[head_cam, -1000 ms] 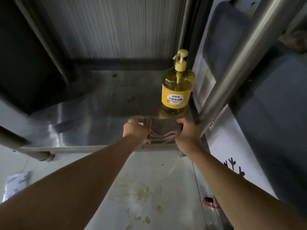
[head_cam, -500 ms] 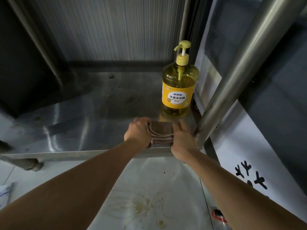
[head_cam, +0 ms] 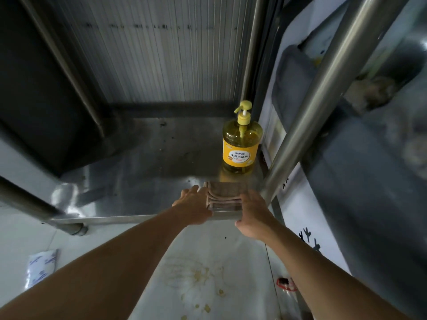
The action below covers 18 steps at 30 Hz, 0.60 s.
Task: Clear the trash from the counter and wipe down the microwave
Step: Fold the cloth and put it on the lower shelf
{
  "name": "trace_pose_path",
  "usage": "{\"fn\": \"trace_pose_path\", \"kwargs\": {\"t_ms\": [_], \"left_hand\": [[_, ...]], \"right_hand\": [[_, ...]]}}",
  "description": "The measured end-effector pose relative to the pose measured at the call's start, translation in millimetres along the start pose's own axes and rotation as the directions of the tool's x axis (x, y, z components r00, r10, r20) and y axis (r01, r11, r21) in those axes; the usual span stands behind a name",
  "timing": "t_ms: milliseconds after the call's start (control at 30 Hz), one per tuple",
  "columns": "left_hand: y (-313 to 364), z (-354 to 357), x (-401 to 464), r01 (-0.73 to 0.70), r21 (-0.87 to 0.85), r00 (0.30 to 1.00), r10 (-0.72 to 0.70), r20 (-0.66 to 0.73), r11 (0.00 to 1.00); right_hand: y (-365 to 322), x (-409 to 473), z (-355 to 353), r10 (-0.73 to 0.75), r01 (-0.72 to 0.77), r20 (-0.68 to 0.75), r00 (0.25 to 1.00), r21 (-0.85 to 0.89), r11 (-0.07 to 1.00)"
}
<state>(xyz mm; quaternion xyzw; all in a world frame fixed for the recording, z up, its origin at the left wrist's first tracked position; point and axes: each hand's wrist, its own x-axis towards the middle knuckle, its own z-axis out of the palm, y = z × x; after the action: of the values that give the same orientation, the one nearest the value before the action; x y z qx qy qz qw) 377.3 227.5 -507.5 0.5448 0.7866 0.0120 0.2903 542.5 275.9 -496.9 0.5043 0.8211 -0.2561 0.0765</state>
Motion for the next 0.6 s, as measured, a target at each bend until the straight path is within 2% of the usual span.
{"fn": "trace_pose_path", "kwargs": {"t_ms": [333,600], "left_hand": [[63.4,-136.6,-151.2,0.023,-0.073,0.995,-0.015,0.099,0.997],[120.2,-244.0,-275.9,0.073,-0.163,0.992,-0.055,0.113,0.984]], "right_hand": [[-59.9,-121.9,-138.0,0.037,-0.041,0.084,0.996,0.049,0.998],[-108.9,-222.3,-255.2,0.03,-0.034,0.053,0.998,0.067,0.997]]}}
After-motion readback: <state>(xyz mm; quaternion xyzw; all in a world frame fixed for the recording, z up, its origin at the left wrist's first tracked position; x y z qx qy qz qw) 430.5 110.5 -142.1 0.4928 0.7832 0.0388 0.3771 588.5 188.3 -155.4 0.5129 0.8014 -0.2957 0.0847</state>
